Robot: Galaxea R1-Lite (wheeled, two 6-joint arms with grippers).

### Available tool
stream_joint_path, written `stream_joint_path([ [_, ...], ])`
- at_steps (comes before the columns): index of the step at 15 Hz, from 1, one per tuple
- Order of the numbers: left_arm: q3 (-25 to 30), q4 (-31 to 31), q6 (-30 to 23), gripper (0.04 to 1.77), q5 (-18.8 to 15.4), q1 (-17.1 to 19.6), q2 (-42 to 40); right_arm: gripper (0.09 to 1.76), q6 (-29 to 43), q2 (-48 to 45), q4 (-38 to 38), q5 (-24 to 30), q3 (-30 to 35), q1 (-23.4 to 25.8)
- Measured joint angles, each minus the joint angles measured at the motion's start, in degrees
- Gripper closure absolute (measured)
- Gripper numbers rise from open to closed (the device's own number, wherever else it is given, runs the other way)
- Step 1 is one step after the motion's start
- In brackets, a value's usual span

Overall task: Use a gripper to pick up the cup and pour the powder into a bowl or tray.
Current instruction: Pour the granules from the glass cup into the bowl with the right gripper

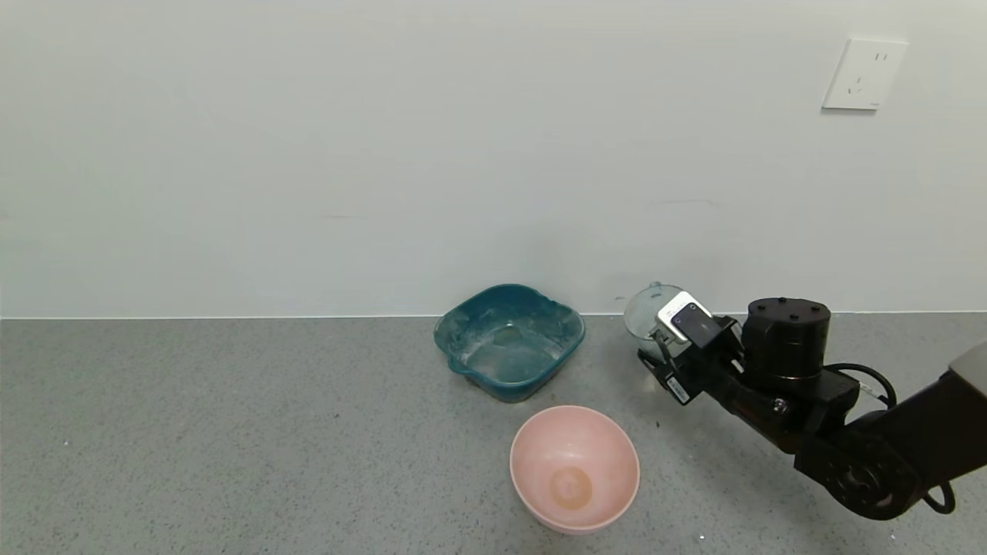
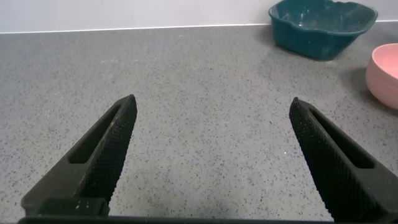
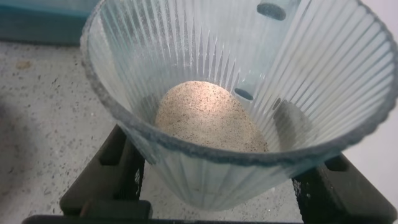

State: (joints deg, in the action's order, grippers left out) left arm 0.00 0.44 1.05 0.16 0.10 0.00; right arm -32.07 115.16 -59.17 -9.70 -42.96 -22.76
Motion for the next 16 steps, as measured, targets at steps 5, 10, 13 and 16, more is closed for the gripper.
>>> stream_joint_path([
  [5,0.00,0.00,-0.01,0.05,0.00,-0.02,0.00,0.51,-7.89,0.05,0.17,-3.61,1.17,-3.41],
  [10,0.00,0.02,0.00,0.05,0.00,-0.02,0.00,0.51,-18.14,0.21,0.60,-7.00,1.37,-4.96],
  [13,0.00,0.07,0.00,0.05,0.00,-0.02,0.00,0.51,-24.56,-0.20,0.28,-9.17,1.62,-5.38],
  [16,0.00,0.02,0.00,0.05,0.00,-0.02,0.00,0.51,-28.15,-0.94,0.16,-9.28,2.22,-7.23],
])
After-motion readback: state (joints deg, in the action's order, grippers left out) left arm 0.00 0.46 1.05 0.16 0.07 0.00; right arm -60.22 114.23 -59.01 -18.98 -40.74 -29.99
